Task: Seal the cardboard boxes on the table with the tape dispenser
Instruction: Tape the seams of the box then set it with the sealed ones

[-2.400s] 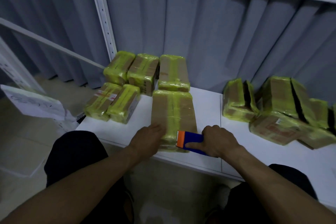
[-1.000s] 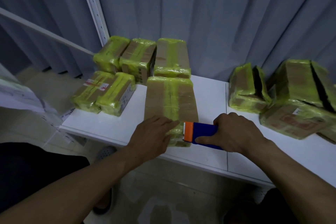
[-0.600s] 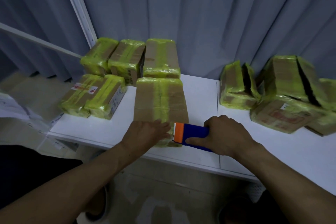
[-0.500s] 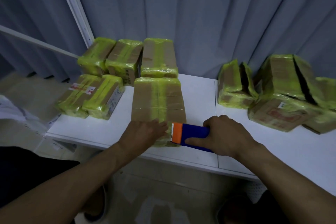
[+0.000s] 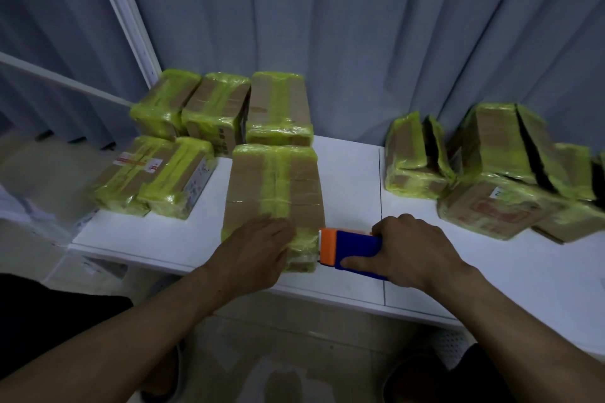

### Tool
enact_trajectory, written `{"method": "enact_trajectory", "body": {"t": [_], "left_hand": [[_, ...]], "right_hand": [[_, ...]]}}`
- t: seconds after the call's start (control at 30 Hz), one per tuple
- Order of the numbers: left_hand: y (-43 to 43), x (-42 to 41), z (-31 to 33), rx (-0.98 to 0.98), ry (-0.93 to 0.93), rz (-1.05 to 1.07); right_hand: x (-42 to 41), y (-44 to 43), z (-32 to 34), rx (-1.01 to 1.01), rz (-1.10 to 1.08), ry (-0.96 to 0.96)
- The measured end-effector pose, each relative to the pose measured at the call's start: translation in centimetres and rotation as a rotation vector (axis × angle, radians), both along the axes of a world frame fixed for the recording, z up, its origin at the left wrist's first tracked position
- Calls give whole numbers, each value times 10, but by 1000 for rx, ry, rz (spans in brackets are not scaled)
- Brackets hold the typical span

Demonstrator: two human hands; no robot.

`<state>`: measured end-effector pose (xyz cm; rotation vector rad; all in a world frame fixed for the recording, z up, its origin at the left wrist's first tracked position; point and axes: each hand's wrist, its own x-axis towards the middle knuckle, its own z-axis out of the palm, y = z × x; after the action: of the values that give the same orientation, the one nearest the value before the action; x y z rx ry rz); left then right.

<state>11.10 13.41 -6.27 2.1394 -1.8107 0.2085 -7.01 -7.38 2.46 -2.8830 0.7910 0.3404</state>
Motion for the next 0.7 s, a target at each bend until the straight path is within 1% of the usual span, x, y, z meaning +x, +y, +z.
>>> {"method": "enact_trajectory", "body": {"t": [0.07, 0.1, 0.17, 0.37, 0.47, 0.57, 0.7], "left_hand": [[-4, -3, -2, -27, 108, -19], [-7, -4, -6, -31, 120, -39], [-16, -4, -13, -51, 102, -65], [-27, -2, -20, -78, 105, -32], [-28, -1, -22, -100, 145, -46], [-26, 0, -18, -110, 159, -54], [-21, -1, -13, -109, 161, -114]], "right_hand": [[1, -1, -3, 13, -17, -1], [0, -2, -3, 27, -25, -1], [-1, -5, -5, 52, -38, 0], [-11, -5, -9, 102, -44, -28], [-16, -7, -6, 162, -52, -49], [-26, -12, 4, 155, -50, -50], [-44, -16, 11, 185, -92, -48]]}}
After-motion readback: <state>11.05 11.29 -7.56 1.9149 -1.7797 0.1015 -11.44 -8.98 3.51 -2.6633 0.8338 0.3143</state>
